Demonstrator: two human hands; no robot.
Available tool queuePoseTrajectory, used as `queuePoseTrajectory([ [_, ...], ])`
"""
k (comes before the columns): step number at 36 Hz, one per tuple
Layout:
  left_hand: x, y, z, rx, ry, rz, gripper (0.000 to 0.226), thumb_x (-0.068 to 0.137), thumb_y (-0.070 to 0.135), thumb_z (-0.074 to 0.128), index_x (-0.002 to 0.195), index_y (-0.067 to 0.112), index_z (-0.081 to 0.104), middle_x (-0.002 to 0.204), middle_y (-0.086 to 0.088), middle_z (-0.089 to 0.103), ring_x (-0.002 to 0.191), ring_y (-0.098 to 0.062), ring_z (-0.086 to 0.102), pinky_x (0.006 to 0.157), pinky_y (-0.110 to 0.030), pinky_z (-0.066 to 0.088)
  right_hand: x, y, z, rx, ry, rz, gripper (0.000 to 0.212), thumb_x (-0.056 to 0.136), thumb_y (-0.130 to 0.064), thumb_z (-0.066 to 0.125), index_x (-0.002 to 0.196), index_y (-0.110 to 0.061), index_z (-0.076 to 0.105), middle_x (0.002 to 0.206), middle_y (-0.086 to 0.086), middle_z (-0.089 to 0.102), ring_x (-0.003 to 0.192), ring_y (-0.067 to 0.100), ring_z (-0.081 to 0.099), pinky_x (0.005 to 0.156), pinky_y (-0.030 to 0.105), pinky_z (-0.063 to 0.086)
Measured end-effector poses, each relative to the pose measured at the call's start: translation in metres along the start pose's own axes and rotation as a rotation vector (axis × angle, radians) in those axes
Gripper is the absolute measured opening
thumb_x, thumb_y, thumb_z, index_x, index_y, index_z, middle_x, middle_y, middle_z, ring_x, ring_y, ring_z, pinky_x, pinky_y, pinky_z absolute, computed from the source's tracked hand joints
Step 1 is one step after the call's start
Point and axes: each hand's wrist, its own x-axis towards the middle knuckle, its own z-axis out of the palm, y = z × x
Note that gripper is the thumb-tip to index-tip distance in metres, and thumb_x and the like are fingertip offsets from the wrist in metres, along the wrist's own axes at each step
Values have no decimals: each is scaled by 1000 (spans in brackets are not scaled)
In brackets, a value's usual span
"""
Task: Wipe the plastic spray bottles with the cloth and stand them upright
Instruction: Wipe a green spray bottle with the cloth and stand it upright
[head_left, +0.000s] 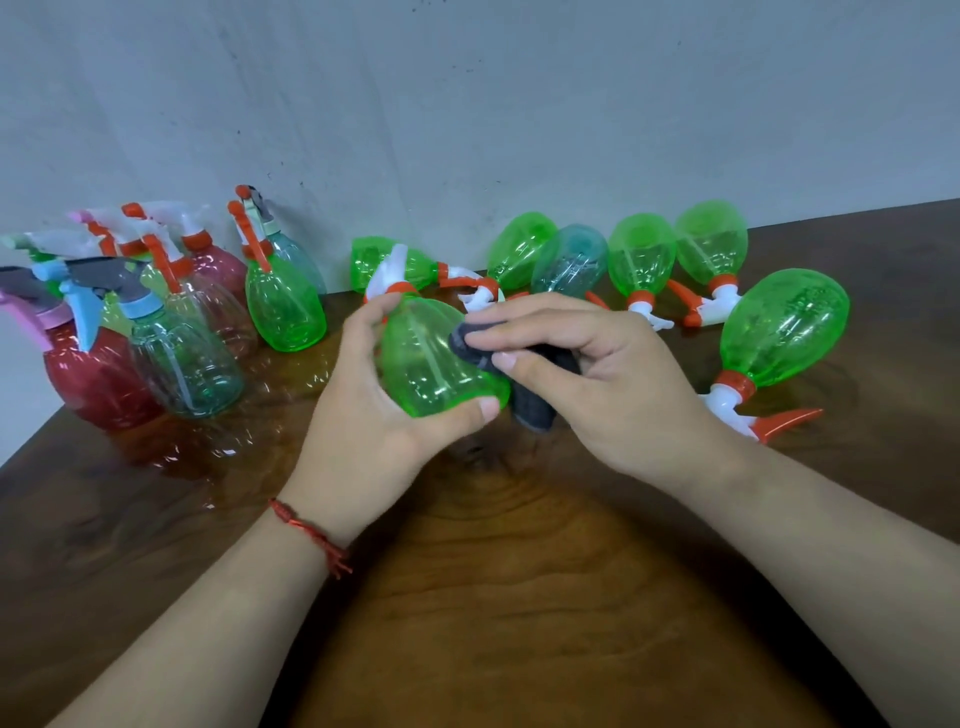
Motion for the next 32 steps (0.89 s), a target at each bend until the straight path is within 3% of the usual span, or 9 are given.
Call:
queuePoseTrajectory([
  [3, 3, 1, -1, -42, 64, -51, 108, 64, 33, 103, 153, 27, 43, 134, 11, 68, 118, 3, 68, 101, -20, 55, -3, -3, 0, -97, -41, -65, 26, 98, 4, 70, 116, -11, 81, 127, -2, 75, 125, 15, 67, 110, 31, 51],
  [7, 3, -2, -3, -70, 39, -58, 108, 63, 34, 105, 152, 28, 44, 135, 9, 69, 120, -4, 69, 106, -36, 56, -4, -2, 2, -149, -34, -94, 27, 99, 4, 69, 117, -12, 81, 128, -2, 74, 125, 13, 68, 108, 31, 51],
  [11, -1, 3, -3, -21, -76, 25, 114, 62, 25, 104, 157, 25, 40, 140, 14, 65, 126, -1, 65, 105, -22, 53, -1, 3, 1, -64, 34, -4, 25, 101, 0, 68, 119, -13, 80, 126, -4, 76, 127, 13, 66, 112, 33, 49],
  [15, -7, 4, 3, 1, -226, 108, 119, 62, 26, 105, 159, 26, 38, 150, 11, 58, 139, -16, 59, 116, -43, 50, 5, 2, -5, 69, 74, 118, 25, 104, 0, 63, 120, -12, 78, 119, -5, 79, 119, 8, 70, 104, 22, 51],
  [17, -11, 7, 7, -23, -269, 130, 117, 63, 26, 103, 160, 25, 37, 153, 9, 56, 142, -20, 57, 117, -45, 48, 8, 1, -8, 156, 102, 182, 24, 105, -1, 62, 120, -12, 78, 118, -3, 79, 116, 10, 72, 103, 23, 53],
  [21, -13, 13, 7, -165, -291, 135, 116, 66, 17, 102, 161, 19, 35, 154, 7, 56, 142, -19, 57, 114, -34, 50, 10, 2, -9, 390, 176, 267, 25, 103, -3, 64, 117, -19, 78, 120, 5, 79, 116, 20, 71, 105, 38, 54],
  [24, -12, 15, 4, -273, -337, 103, 119, 67, 13, 99, 164, 19, 30, 157, 3, 54, 143, -23, 57, 110, -34, 52, 11, 2, -6, 523, 228, 305, 24, 100, -4, 68, 115, -20, 79, 123, 10, 77, 113, 22, 71, 102, 39, 55],
  [28, -11, 17, 3, -353, -369, 67, 122, 70, 35, 98, 167, 19, 26, 160, 1, 51, 144, -24, 55, 108, -34, 53, 10, 0, -4, 638, 260, 382, 23, 100, -3, 66, 115, -17, 76, 116, 7, 79, 105, 20, 73, 98, 41, 59],
  [32, -11, 23, 2, -414, -351, 43, 122, 71, 40, 97, 166, 16, 25, 161, -1, 49, 145, -23, 53, 109, -36, 51, 8, -1, -3, 692, 236, 439, 25, 101, -3, 64, 124, -11, 71, 120, 12, 77, 108, 21, 73, 101, 44, 57],
])
